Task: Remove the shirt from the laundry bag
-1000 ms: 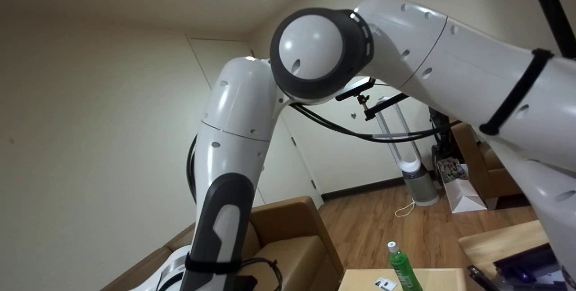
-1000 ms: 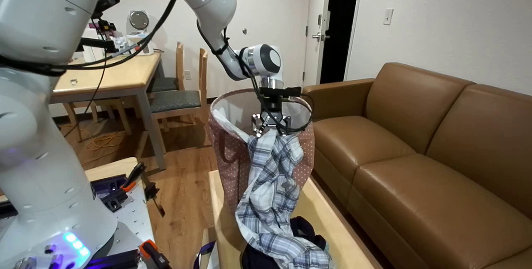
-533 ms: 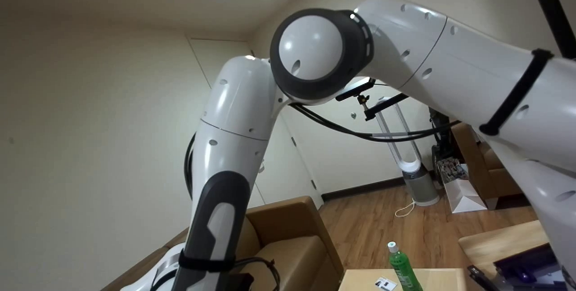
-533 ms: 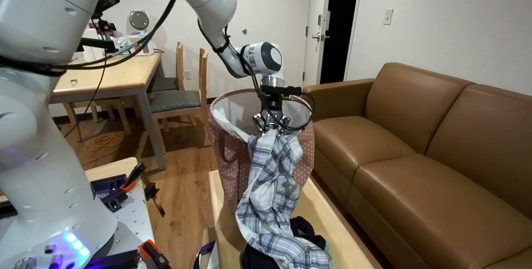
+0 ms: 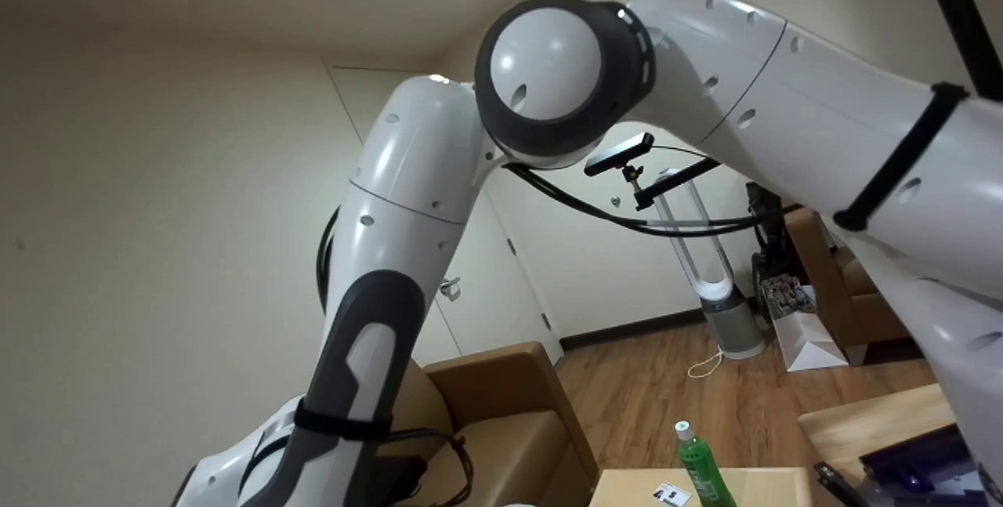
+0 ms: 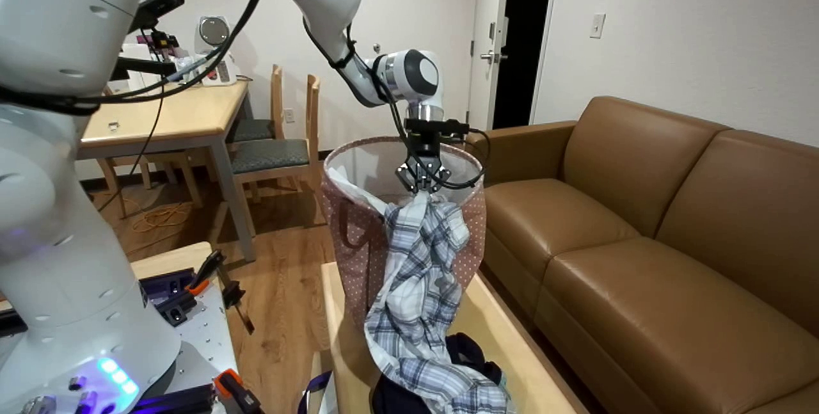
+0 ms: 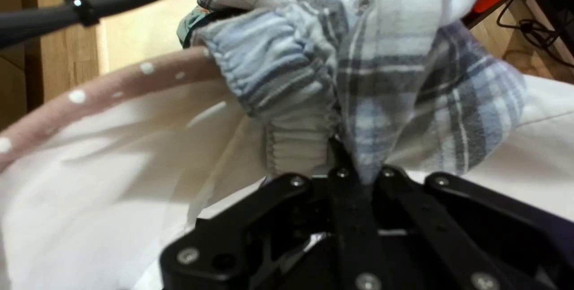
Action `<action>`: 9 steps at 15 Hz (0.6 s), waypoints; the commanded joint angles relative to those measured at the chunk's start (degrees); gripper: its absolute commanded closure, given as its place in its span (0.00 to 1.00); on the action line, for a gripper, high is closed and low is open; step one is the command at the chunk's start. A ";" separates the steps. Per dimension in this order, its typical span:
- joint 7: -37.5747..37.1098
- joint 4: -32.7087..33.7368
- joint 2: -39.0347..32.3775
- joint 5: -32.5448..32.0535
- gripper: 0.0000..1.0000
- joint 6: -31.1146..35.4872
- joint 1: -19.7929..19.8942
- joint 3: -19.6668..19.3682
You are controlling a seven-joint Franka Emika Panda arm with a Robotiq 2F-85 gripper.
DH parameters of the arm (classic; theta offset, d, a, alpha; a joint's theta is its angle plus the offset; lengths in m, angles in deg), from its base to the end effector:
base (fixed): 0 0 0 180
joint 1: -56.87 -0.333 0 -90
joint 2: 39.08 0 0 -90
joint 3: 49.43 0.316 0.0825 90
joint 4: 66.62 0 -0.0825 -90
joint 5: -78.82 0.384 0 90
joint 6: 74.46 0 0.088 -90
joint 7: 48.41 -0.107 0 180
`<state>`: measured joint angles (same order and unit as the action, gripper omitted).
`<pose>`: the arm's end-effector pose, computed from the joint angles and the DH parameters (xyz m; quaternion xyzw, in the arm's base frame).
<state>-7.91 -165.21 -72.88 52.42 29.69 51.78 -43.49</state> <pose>0.6124 0.0776 0.2218 0.8101 0.5091 -0.2706 0.1066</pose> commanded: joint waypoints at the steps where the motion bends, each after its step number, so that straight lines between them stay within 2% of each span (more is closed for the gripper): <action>1: 1.56 -4.81 7.57 3.34 0.99 5.77 3.00 0.93; 4: 0.57 -9.54 14.91 6.77 0.99 11.99 4.96 0.48; 9: 1.74 -18.09 27.41 17.31 0.99 18.21 9.66 -2.32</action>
<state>-7.91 -175.69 -54.03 63.86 43.16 58.54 -44.57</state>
